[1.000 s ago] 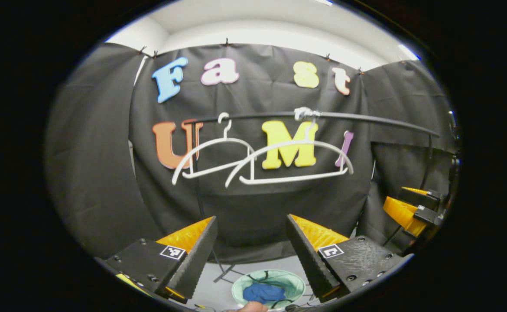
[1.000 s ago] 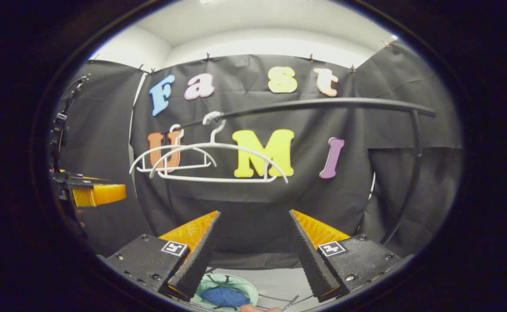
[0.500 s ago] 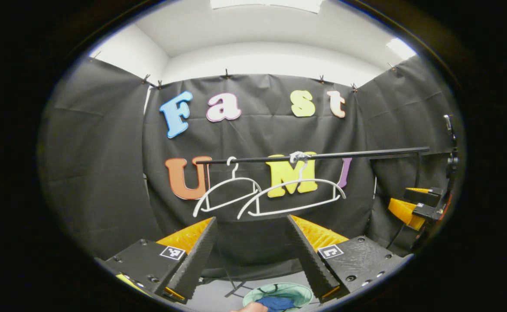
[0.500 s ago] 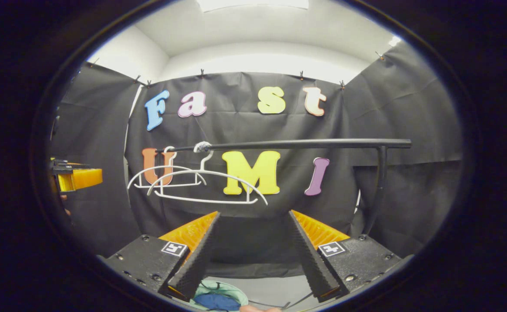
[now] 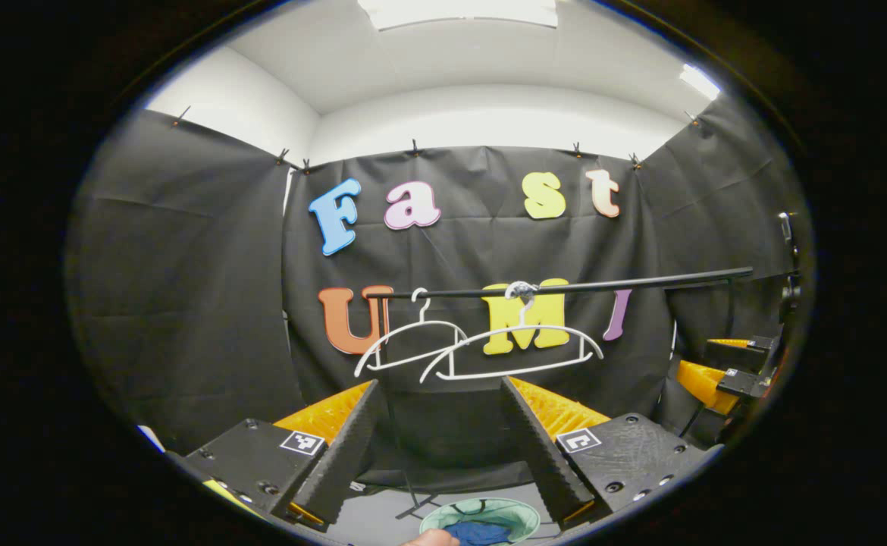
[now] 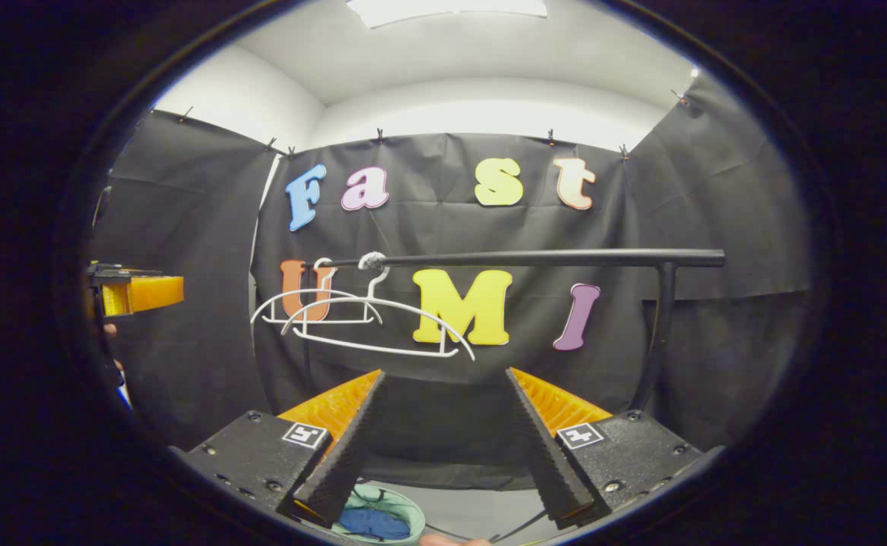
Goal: Grasp the clothes on the hanger with both hands and then place them into the laundry hamper below.
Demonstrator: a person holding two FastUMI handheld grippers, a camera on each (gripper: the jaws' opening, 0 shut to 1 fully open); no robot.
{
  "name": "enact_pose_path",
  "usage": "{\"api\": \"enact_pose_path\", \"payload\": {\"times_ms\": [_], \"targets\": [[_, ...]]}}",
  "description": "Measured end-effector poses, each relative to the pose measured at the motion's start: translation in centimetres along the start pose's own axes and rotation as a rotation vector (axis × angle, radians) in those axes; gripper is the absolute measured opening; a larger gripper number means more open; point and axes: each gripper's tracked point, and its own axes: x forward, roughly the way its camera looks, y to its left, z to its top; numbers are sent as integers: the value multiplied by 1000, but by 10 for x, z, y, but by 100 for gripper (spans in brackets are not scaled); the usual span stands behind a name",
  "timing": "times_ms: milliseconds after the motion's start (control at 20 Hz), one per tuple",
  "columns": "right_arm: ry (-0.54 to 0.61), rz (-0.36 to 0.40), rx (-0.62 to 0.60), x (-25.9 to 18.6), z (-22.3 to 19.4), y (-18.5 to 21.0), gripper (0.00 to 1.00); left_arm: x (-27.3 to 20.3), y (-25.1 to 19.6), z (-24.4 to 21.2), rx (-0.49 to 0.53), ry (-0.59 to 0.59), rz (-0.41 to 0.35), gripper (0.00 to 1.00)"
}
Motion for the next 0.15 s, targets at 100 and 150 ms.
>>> {"api": "enact_pose_path", "payload": {"times_ms": [100,150], "targets": [[-11,1,12,-3,5,-4,95,-5,-1,9,18,-16,5,99],[-23,-1,16,-4,10,-7,95,-7,-1,15,25,-30,4,99]]}}
